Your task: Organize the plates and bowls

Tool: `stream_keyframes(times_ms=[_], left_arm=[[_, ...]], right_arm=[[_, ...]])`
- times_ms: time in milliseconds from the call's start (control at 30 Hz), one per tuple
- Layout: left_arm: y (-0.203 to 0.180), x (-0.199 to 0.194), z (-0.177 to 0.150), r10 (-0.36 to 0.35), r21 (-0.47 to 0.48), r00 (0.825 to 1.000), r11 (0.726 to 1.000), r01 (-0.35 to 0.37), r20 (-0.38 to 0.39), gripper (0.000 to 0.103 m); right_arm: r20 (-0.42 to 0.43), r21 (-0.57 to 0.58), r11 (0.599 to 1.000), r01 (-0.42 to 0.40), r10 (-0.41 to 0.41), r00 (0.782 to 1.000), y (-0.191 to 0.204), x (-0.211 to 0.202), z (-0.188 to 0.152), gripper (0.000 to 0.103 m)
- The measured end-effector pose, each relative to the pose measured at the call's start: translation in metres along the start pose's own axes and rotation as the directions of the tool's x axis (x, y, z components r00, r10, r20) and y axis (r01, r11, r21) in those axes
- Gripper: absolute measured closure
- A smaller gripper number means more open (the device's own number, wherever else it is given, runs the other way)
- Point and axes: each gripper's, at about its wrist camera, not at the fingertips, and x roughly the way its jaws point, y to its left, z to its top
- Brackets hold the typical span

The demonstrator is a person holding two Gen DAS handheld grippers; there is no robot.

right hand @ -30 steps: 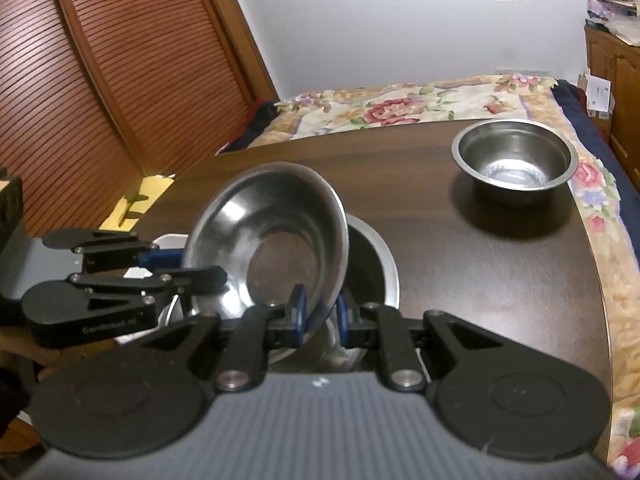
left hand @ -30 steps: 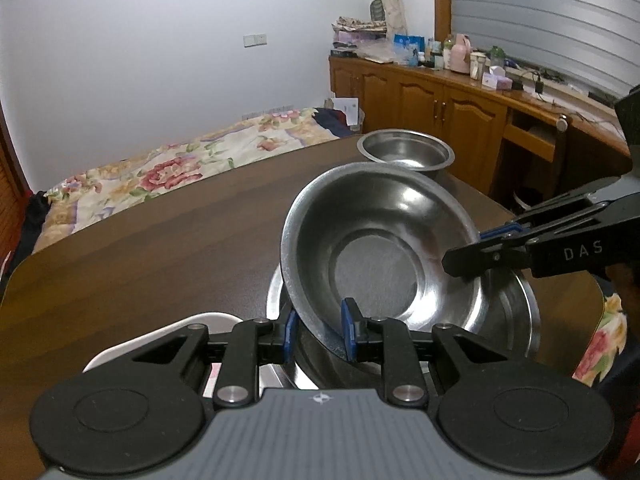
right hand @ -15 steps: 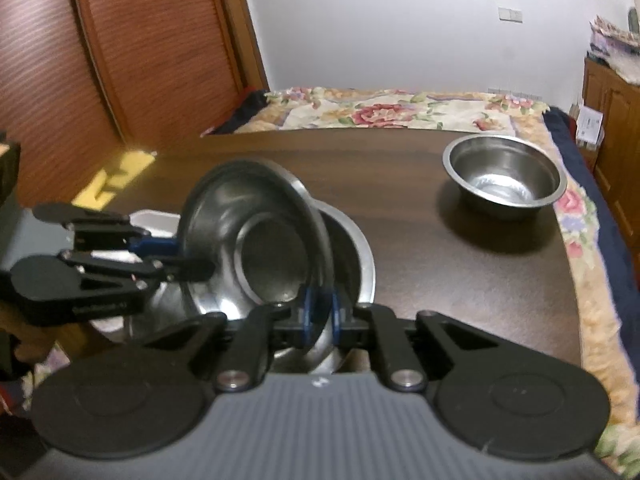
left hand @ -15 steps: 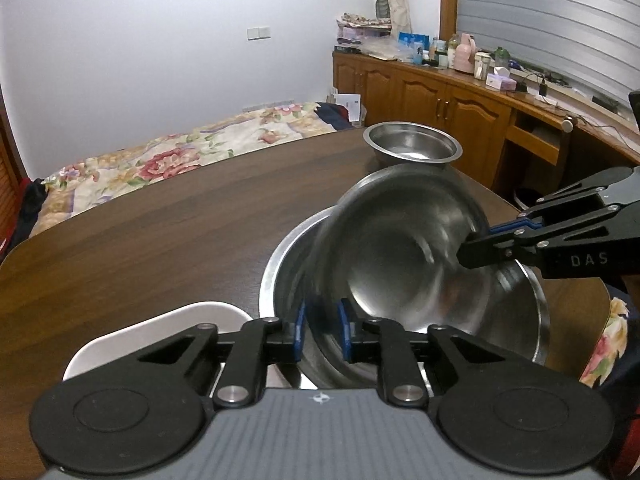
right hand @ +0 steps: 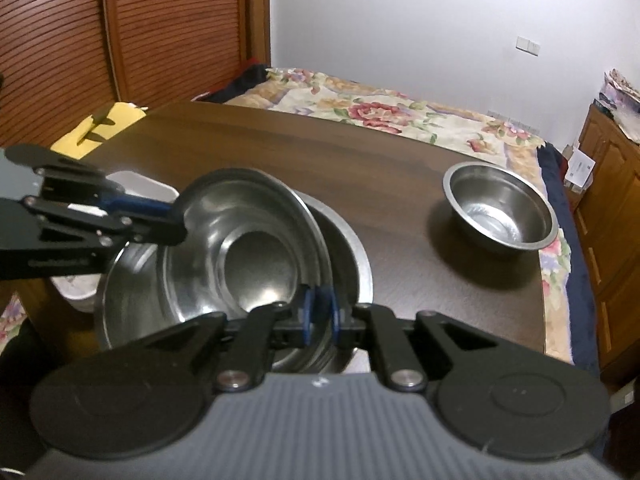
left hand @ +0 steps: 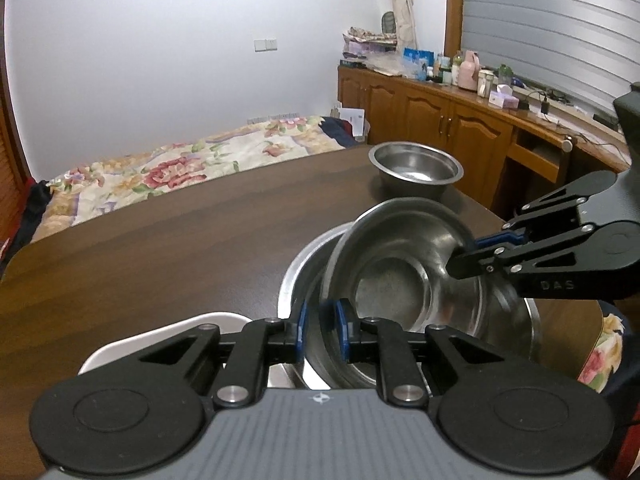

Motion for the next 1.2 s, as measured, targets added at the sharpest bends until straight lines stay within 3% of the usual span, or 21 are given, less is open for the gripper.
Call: stream_keyframes(times_ms=[167,433,667,733,800,1200], left_arm=[[0.004,-0.009,0.003,0.026,-0.012,0.999,1.0,-0.025,0.035,0.084],[0.008,0.0,-0.002,0.033,-0.035,0.999,0.999,-0.033,0.006,0.084],[0.005,0.0,-0.002,0.029,-0.035,1.0,0.999,-0.028,0.007,0.084],[0.005,-0.002,0.0,0.026,-0.035,1.0,0.999,-0.026,0.014,0.084],[0.005,-0.003,0.002,0.027,-0.035,0.999,0.999,-0.026,0.02,0.084],[0.002,-0.012,0.023,0.03,-0.027,0.997,0.999,-0.028,0.073,0.084]], right_arm=[[-0.004,-0.011,1.0,0.022,-0.022,1.0,0.001,0.003,0.003,0.092],[-0.012,-0.012,0.999,0.034,-0.034,0.999,0.003,0.008,0.006,0.09],[0.061,0.045,0.999,0.003,-0.005,0.998,-0.003,0.001,0.001,0.088],[0.079,0.057,0.998,0.003,-0.008,0.997,-0.006,-0.002,0.001,0.078],[0.094,0.067,0.998,-0.005,-0.001,0.996,-0.008,-0.005,0.002,0.075],[0.192,0.106,0.994,0.014,-0.034,0.981,-0.024,-0.029,0.008,0.075]])
